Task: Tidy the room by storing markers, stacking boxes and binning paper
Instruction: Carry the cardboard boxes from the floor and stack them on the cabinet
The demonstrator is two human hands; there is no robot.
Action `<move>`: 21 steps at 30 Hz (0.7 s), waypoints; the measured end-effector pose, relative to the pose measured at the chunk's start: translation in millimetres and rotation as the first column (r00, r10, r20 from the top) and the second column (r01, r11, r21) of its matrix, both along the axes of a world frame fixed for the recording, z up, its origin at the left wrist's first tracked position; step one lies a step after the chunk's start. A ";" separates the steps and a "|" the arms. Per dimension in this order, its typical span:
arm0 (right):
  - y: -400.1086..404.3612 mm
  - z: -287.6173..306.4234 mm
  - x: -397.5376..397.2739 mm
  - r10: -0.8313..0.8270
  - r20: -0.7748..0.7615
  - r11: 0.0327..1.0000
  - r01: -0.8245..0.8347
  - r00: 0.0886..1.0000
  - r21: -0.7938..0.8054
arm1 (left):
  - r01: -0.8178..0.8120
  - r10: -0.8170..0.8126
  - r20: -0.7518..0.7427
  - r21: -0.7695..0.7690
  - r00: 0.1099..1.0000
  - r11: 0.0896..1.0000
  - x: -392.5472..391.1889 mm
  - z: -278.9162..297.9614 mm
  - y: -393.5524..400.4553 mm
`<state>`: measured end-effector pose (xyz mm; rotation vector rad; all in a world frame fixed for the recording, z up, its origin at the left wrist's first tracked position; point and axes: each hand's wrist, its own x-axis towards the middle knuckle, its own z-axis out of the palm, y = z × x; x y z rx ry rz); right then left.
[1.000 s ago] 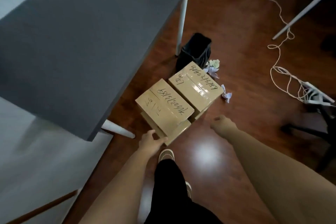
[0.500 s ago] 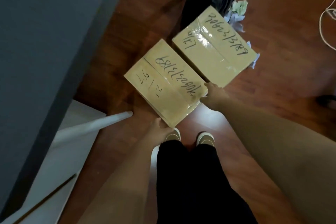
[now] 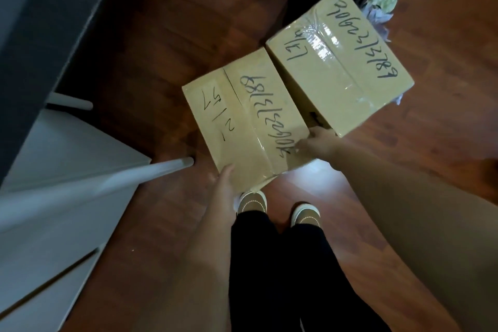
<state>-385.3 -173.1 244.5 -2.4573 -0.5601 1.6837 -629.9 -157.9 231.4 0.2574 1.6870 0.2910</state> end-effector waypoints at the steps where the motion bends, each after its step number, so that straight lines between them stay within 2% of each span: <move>1: -3.3 10.0 -5.2 -0.013 -0.003 0.999 0.013 1.000 0.039 | 0.011 -0.010 -0.033 0.031 0.999 0.999 -7.1 10.2 4.0; 3: -8.0 35.7 -17.9 -0.114 -0.096 0.983 0.127 0.989 0.132 | 0.032 -0.022 -0.098 0.111 0.995 0.993 -20.6 35.2 10.5; 6: -15.6 89.9 -29.5 -0.281 -0.305 0.901 0.360 0.910 0.242 | 0.009 0.012 -0.110 0.192 0.994 0.981 -34.7 79.3 11.5; 9: -30.2 149.6 -26.2 -0.283 -0.369 0.871 0.398 0.885 0.287 | -0.023 0.032 -0.041 0.191 0.999 0.981 -35.6 128.7 -1.4; 13: -55.5 229.8 -13.8 -0.251 -0.370 0.838 0.392 0.895 0.380 | -0.022 0.015 0.029 0.264 0.999 0.964 -17.6 207.1 -18.8; 18: -78.4 332.7 17.5 -0.167 -0.472 0.756 0.420 0.866 0.503 | 0.054 -0.111 0.111 0.422 0.988 0.905 19.7 308.5 -15.0; 21: -95.9 386.9 33.8 -0.197 -0.460 0.676 0.459 0.866 0.576 | 0.108 -0.216 0.153 0.518 0.964 0.849 46.6 358.3 -16.3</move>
